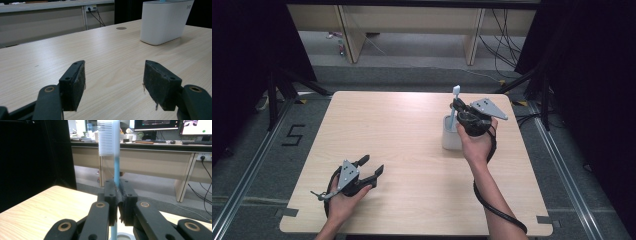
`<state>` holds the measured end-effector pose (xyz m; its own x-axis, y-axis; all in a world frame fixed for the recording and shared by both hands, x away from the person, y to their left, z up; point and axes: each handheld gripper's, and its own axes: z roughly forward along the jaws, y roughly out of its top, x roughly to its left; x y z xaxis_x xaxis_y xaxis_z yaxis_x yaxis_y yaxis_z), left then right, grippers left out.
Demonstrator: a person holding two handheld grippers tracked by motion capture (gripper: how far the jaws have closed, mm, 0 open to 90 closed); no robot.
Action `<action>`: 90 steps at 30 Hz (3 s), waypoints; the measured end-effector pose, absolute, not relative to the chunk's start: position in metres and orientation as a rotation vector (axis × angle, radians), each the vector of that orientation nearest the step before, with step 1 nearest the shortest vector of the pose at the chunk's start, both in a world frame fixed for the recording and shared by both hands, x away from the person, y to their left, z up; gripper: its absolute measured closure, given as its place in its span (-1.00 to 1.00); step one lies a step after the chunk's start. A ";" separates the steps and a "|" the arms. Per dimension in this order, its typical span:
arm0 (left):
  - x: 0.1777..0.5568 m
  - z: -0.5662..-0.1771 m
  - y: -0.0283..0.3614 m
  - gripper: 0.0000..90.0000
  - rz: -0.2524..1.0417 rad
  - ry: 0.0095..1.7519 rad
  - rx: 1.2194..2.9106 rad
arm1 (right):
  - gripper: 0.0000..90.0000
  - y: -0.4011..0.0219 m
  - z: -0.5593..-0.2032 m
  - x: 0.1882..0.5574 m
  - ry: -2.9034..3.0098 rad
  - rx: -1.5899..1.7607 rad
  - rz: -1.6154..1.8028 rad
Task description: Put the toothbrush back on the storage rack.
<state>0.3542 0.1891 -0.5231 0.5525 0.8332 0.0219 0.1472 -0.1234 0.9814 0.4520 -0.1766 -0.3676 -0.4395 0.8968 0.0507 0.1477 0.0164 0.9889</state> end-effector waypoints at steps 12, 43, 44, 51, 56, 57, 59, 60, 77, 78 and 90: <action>0.354 -0.523 0.189 -0.24 0.728 0.847 1.611 | 0.90 -0.178 -0.378 0.451 1.656 1.120 1.467; 0.354 -0.523 0.189 -0.24 0.728 0.846 1.611 | 0.90 -0.179 -0.397 0.455 1.667 1.143 1.443; 0.354 -0.523 0.189 -0.24 0.727 0.847 1.611 | 0.90 -0.179 -0.397 0.455 1.673 1.151 1.450; 0.354 -0.523 0.189 -0.24 0.728 0.846 1.611 | 0.90 -0.180 -0.403 0.455 1.685 1.152 1.433; 0.354 -0.523 0.189 -0.24 0.727 0.846 1.611 | 0.90 -0.180 -0.406 0.456 1.684 1.162 1.436; 0.354 -0.523 0.189 -0.24 0.727 0.846 1.610 | 0.90 -0.178 -0.406 0.454 1.678 1.199 1.442; 0.354 -0.523 0.189 -0.24 0.727 0.846 1.611 | 0.90 -0.180 -0.407 0.456 1.690 1.175 1.443; 0.354 -0.523 0.189 -0.24 0.727 0.846 1.611 | 0.90 -0.180 -0.407 0.456 1.690 1.166 1.430; 0.354 -0.523 0.189 -0.24 0.726 0.848 1.610 | 0.90 -0.179 -0.420 0.456 1.703 1.188 1.413; 0.354 -0.523 0.189 -0.24 0.726 0.848 1.609 | 0.90 -0.180 -0.421 0.455 1.715 1.190 1.396; 0.354 -0.523 0.189 -0.24 0.726 0.848 1.610 | 0.90 -0.179 -0.428 0.456 1.726 1.201 1.396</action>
<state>0.3538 0.1890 -0.5231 0.5526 0.8332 0.0191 0.1474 -0.1202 0.9817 0.4559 -0.1794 -0.4281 -0.4044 0.9110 0.0813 0.2703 0.0341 0.9622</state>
